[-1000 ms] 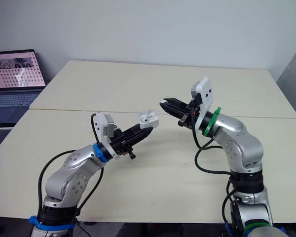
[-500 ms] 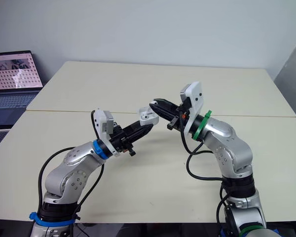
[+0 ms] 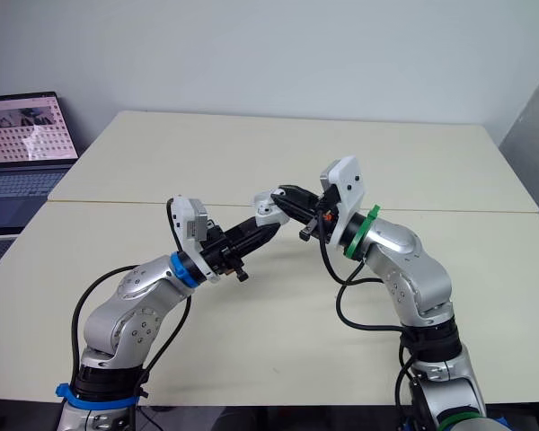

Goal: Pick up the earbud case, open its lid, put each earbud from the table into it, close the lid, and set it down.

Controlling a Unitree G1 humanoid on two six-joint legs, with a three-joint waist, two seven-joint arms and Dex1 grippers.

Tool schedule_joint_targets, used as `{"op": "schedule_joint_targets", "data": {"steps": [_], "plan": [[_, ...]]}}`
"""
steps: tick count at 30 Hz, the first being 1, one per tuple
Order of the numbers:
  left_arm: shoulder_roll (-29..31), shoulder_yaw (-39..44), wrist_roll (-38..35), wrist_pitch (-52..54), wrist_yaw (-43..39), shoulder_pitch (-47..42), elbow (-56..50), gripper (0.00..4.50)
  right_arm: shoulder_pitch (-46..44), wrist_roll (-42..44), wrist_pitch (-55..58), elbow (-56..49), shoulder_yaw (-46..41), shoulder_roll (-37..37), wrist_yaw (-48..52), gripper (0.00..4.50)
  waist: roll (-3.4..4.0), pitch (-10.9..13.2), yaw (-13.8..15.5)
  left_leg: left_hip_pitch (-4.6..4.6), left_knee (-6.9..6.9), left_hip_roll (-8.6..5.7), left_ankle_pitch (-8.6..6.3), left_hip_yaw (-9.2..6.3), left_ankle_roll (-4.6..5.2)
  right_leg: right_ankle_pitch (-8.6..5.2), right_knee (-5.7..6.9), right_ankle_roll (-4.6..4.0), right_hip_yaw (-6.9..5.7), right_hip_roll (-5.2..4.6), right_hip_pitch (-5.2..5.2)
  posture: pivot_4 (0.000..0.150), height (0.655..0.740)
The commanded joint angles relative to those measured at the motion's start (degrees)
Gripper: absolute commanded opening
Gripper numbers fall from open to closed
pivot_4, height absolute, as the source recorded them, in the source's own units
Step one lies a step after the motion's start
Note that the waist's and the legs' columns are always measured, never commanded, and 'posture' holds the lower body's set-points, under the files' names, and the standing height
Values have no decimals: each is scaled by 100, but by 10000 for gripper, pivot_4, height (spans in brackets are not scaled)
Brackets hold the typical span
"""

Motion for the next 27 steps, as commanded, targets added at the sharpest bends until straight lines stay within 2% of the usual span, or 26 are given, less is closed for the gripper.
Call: {"op": "schedule_joint_targets", "data": {"steps": [1,5,11,15,22,25,27], "plan": [[-30,27,-47,-103,-7,-73,-198,7239,61,-107,-167,-121,68,-69,-19,4076,0,0,0,-1,0,0,0,1,0,0,0,0,1,0,-1,1500,7400],[-37,37,-54,-96,-11,-72,-215,7239,149,-84,-179,-191,86,-104,0,4076,0,0,0,0,0,0,0,1,0,0,0,-1,1,0,-2,1500,7400],[-51,2,-38,-95,-28,-77,-208,7239,136,59,-29,-237,9,-126,21,24824,0,0,1,-1,0,0,0,1,0,-1,0,-3,1,0,-2,1500,7400],[-59,-17,-22,-108,-41,-56,-207,7239,108,157,45,-193,-168,-312,106,24824,0,0,1,-2,0,0,0,2,0,-2,0,-3,2,0,-3,1500,7400],[57,-34,83,-186,-184,88,-192,7239,363,997,579,-375,-897,-1447,853,24824,-1,1,15,-9,0,-3,0,3,0,-4,-8,-5,3,-3,-4,1500,7400],[116,-123,165,-262,-305,172,-178,7239,354,1032,614,-260,-919,-1700,987,24824,-1,1,-4,-7,-1,-2,0,4,1,-10,-7,-16,4,-2,-5,1500,7400],[197,-275,221,-280,-480,216,-245,7239,124,687,619,241,-649,-1798,942,24824,-1,1,-24,-4,-1,2,0,4,1,-12,-4,-20,4,2,-6,1500,7400]]}}
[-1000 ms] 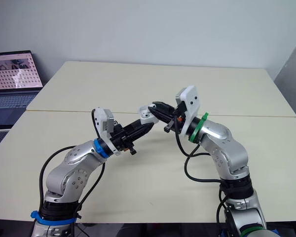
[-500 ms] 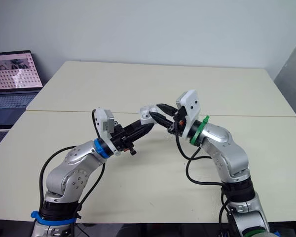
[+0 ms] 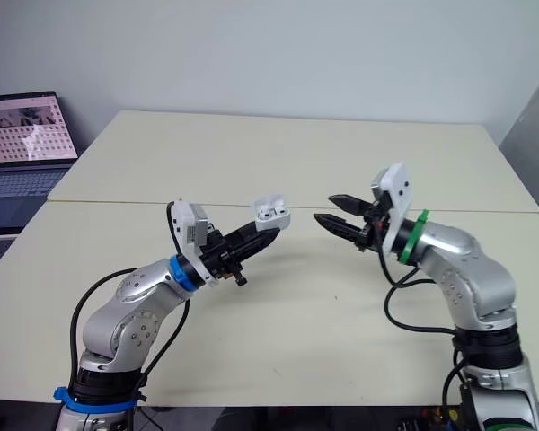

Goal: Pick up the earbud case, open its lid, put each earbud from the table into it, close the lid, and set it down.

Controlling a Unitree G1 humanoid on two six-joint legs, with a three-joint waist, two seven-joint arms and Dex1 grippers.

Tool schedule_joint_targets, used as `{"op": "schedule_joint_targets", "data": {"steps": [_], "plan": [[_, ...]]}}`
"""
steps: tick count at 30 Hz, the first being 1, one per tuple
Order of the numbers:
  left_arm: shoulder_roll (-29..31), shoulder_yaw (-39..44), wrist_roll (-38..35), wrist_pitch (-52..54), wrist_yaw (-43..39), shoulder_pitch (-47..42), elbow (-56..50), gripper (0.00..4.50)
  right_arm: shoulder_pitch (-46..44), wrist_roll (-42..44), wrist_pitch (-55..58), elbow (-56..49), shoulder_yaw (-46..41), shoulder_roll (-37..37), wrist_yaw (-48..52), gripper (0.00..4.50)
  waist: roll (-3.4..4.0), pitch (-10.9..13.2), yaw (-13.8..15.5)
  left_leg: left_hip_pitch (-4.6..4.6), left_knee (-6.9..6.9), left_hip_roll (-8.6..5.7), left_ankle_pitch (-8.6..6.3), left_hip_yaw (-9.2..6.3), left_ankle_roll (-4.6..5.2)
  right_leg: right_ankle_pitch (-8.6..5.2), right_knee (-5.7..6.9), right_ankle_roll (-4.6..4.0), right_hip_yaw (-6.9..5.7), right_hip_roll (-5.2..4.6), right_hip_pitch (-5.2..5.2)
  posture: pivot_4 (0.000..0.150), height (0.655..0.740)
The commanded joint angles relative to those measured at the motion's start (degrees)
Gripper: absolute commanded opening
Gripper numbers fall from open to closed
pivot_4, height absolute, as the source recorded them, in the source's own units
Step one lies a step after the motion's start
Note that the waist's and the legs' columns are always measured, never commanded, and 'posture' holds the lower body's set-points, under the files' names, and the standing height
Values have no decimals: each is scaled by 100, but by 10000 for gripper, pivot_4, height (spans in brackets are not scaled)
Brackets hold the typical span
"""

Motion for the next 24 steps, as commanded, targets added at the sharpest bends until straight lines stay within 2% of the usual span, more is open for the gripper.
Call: {"op": "schedule_joint_targets", "data": {"steps": [1,4,8,11,16,24], "plan": [[159,-244,89,-163,-335,26,-275,7239,-411,-331,85,571,297,-76,-40,23214,0,0,-16,3,0,1,0,1,0,-1,2,-3,1,1,0,1500,7400],[301,-487,237,-259,-594,22,-284,7239,-911,-512,258,1193,587,173,-147,15914,0,0,-30,4,3,0,1,5,0,-2,3,-13,7,1,0,1500,7400],[346,-673,404,-345,-750,-81,-174,7239,-1410,-582,398,1997,775,597,-59,1314,1,0,-52,2,1,0,1,6,0,-1,3,-12,7,1,-2,1500,7400],[344,-711,487,-348,-746,-139,-111,7239,-1652,-244,813,2100,704,693,255,599,1,0,-4,-18,-1,0,0,-1,1,9,1,13,-2,1,-17,1500,7400],[255,-661,568,-344,-606,-168,-51,7239,-1620,212,1517,1368,830,355,843,599,1,0,25,-75,3,-4,0,-11,1,29,-1,-10,-12,-4,-61,1500,7400],[210,-667,653,-303,-505,-116,-65,7239,-1050,729,2016,338,588,105,713,599,1,0,20,-67,7,-2,1,-12,1,13,8,18,-13,-1,-59,1500,7400]]}}
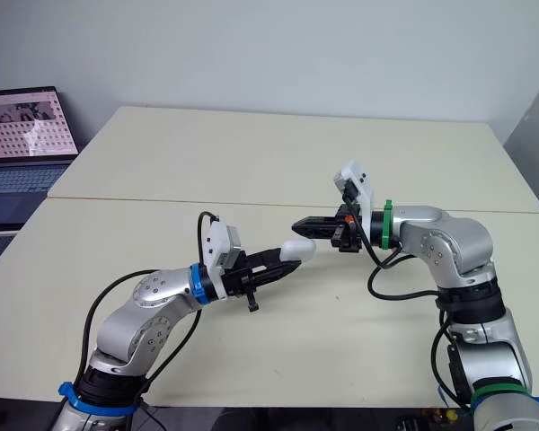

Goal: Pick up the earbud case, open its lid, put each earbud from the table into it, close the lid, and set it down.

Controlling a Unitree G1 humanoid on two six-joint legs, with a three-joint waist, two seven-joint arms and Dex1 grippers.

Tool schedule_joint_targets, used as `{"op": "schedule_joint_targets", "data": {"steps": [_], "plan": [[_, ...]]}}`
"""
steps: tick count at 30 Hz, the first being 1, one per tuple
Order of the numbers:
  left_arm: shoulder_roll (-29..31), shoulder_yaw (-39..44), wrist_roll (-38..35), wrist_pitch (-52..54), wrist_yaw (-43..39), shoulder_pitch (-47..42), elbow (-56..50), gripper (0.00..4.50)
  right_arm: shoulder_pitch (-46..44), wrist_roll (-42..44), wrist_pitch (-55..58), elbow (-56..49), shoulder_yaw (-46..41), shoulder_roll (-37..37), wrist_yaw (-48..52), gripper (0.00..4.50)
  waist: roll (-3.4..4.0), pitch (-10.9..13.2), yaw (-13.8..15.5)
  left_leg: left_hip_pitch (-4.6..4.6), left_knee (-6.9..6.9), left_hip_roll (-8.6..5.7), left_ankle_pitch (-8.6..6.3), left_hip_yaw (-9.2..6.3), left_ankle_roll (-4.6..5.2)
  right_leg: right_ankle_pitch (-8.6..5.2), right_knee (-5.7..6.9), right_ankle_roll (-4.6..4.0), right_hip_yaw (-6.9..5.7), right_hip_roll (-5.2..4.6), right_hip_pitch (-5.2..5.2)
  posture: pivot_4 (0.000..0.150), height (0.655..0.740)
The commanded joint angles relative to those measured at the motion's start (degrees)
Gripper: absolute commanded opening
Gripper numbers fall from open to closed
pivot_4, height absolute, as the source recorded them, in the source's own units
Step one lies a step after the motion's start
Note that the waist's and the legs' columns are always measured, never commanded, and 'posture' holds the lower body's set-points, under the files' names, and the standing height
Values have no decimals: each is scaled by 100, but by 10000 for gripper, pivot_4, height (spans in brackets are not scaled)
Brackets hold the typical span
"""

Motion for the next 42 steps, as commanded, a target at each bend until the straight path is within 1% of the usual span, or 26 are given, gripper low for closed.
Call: {"op": "schedule_joint_targets", "data": {"steps": [1,3,5,8,9,10,11,13,14,16,19,20,21,22,23,25,28,31,32,33,35,36,38,39,40,42], "plan": [[-44,77,-78,-63,16,-34,-208,7239,204,206,92,-412,-237,-48,-159,599,0,0,-1,0,0,0,0,0,0,1,0,1,0,0,0,1500,7400],[-88,98,-215,93,38,-21,-241,7239,369,47,-156,-588,-344,-17,-402,599,0,0,-1,-1,3,0,0,0,0,1,-1,2,0,0,1,1500,7400],[-151,153,-519,521,112,-18,-284,7239,523,-178,-605,-688,-552,72,-721,599,0,0,0,-2,3,-1,0,1,0,1,-2,3,2,0,1,1500,7400],[-518,379,-1380,1585,593,-44,-294,7239,1095,-482,-1497,-1056,-801,-147,-638,6410,-1,0,25,-4,3,-2,0,0,0,2,-3,5,0,-1,2,1500,7400],[-604,479,-1595,1918,785,-79,-245,7239,1280,-588,-1698,-1180,-757,-243,-565,9543,-1,0,32,-6,3,-2,0,-3,0,1,-5,7,-2,-2,2,1500,7400],[-716,593,-1927,2419,1032,-122,-124,7239,1586,-854,-2086,-1289,-609,-444,-379,13951,-1,0,29,-8,4,-4,0,-3,0,1,-6,8,-2,-3,2,1500,7400],[-822,694,-2211,2875,1266,-156,1,7239,1865,-1063,-2406,-1359,-481,-608,-231,16402,-1,-1,38,-7,4,-3,0,-2,0,0,-5,9,-1,-3,2,1500,7400],[-995,877,-2557,3526,1681,-216,228,7239,2253,-1374,-2912,-1389,-272,-800,-46,23467,-3,-1,31,-2,5,-4,0,-7,0,0,-7,11,-5,-3,8,1500,7400],[-1043,966,-2648,3740,1848,-242,321,7239,2360,-1477,-3074,-1384,-185,-829,-18,26912,-2,-2,27,-2,6,-3,0,-6,0,0,-5,11,-5,-2,8,1500,7400],[-1301,1213,-2690,4296,2467,-382,852,7239,2640,-1614,-3348,-1308,-88,-753,-48,32749,-2,-2,-6,10,8,-4,0,2,0,0,4,11,4,-2,11,1500,7400],[-1441,1409,-2603,4775,2923,-515,1278,7239,2749,-1770,-3568,-1118,-12,-589,-169,43217,-2,-2,-45,34,14,-2,1,1,0,4,12,10,6,4,28,1500,7400],[-1463,1454,-2543,4875,3047,-536,1384,10739,2742,-1802,-3596,-1062,-17,-526,-233,44902,-2,-2,-49,42,14,-2,1,2,0,5,16,8,10,6,31,1500,7400],[-1477,1506,-2516,4976,3141,-544,1464,14495,2729,-1813,-3613,-1019,-34,-473,-284,45000,-2,-2,-51,49,14,-2,1,2,-1,5,18,7,10,6,36,1500,7400],[-1472,1557,-2509,5063,3204,-544,1507,16789,2709,-1811,-3610,-991,-62,-417,-342,45000,-2,-2,-52,55,14,-2,1,2,-1,5,17,5,10,6,41,1500,7400],[-1464,1604,-2515,5135,3237,-543,1522,20699,2694,-1814,-3604,-983,-75,-377,-380,45000,-2,-3,-52,67,14,-2,1,2,-1,4,16,4,10,7,53,1500,7400],[-1340,1708,-2516,5287,3288,-448,1395,26147,2674,-1851,-3656,-897,-106,-358,-403,45000,-2,-5,-57,89,8,-2,1,2,-1,-9,11,-19,11,7,75,1500,7400],[-1170,2002,-2688,5670,3410,-254,1047,34460,2668,-1856,-3744,-761,-160,-406,-366,45000,-7,-12,-112,94,6,0,1,2,-1,-12,9,-23,12,7,81,1500,7400],[-683,2516,-3048,6260,3362,334,330,42880,2532,-1896,-3894,-437,-243,-548,-222,45000,-10,-15,-202,100,1,3,1,2,-1,-12,11,-23,14,9,83,1500,7400],[-479,2687,-3169,6383,3293,510,131,44934,2467,-1911,-3944,-316,-264,-608,-150,45000,-10,-16,-231,106,-4,5,0,5,-1,-11,11,-23,19,11,83,1500,7400],[-278,2819,-3252,6392,3209,621,-15,44934,2404,-1914,-3986,-206,-284,-662,-82,45000,-10,-16,-257,113,-9,5,0,6,-1,-11,14,-23,21,11,85,1500,7400],[158,2861,-3275,6047,2910,757,-303,44934,2314,-1903,-4049,-30,-309,-772,55,45000,-9,-16,-268,122,-14,9,0,2,-1,-22,18,-41,18,17,85,1500,7400],[488,2723,-3025,5453,2514,824,-519,44934,2288,-1856,-3989,9,-311,-849,165,45000,-9,-16,-267,125,-14,10,0,0,-1,-27,23,-50,18,20,84,1500,7400],[1756,2061,-1555,2945,821,964,-784,44934,2248,-1619,-3658,-6,-343,-1085,500,45000,-21,-9,-256,124,-15,10,0,-2,-1,-29,24,-55,17,21,82,1500,7400],[2176,1845,-1018,1958,195,1023,-769,44934,2231,-1512,-3519,-22,-366,-1158,607,45000,-28,-4,-230,118,-14,9,0,-2,-4,-32,28,-62,16,20,72,1500,7400],[2482,1659,-570,1224,-139,1026,-573,44934,2201,-1457,-3461,-7,-399,-1191,645,45000,-27,-5,-197,99,-14,10,1,-5,-5,-23,22,-80,15,20,53,1500,7400],[2564,1597,-74,249,-268,880,48,44934,2138,-1373,-3329,-27,-423,-1235,680,45000,-2,-18,-140,82,-16,1,1,16,-6,-19,4,-87,17,-4,38,1500,7400]]}}
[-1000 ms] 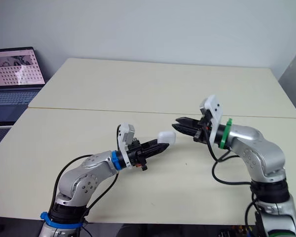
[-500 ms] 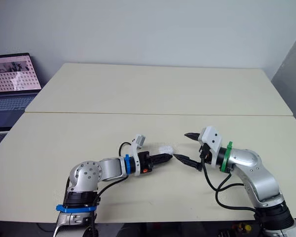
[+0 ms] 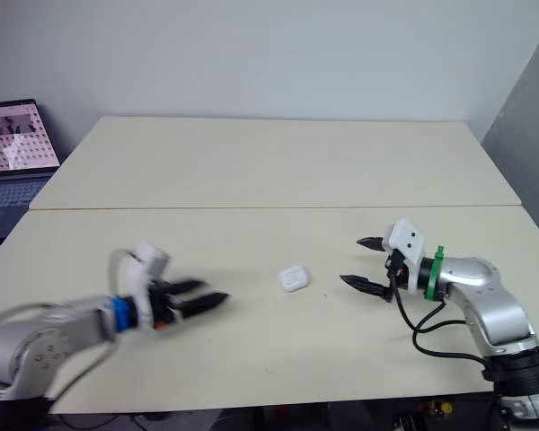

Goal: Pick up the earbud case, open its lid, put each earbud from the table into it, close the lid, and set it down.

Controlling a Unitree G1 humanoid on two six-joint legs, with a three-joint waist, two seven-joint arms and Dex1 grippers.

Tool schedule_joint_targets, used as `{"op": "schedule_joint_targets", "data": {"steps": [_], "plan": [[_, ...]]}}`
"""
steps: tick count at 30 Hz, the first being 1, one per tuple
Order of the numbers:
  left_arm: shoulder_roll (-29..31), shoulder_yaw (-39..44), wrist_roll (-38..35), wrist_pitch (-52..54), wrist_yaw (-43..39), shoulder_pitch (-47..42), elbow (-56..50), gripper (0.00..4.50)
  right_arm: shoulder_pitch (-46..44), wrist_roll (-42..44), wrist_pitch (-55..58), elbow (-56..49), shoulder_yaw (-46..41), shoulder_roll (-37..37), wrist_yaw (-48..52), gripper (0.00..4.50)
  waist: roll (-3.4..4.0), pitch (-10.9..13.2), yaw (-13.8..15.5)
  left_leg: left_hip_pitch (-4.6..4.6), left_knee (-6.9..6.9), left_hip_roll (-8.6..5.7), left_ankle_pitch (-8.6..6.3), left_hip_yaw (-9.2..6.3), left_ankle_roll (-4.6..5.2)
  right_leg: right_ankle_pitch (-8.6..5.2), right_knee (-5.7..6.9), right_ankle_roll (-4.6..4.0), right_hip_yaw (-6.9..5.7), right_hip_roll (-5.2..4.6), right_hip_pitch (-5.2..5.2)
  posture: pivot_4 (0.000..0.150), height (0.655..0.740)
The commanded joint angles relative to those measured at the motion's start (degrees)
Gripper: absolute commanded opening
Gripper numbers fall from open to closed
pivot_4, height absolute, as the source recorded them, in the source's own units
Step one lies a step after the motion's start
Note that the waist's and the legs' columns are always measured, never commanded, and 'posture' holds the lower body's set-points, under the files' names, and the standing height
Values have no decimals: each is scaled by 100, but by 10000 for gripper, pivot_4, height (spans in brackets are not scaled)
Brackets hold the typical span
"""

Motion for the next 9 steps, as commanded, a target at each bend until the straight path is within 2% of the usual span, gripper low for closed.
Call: {"op": "schedule_joint_targets", "data": {"steps": [1,4,9], "plan": [[-66,-197,916,-1886,-533,-259,741,44934,-236,269,224,-159,-158,-56,155,45000,21,-10,23,-2,0,-9,0,14,0,0,-10,1,3,-21,0,1500,7400],[-283,-151,1177,-2427,-488,-395,1219,44934,-308,276,303,-158,-132,-85,176,45000,5,-5,45,-18,1,-19,-4,38,0,-7,-25,18,7,-45,-1,1500,7400],[-461,-183,1269,-2689,-584,-431,1317,44934,-409,272,362,-130,-119,-102,194,45000,-1,-1,77,-90,7,-17,-8,14,-3,14,-17,88,-14,-40,-58,1500,7400]]}}
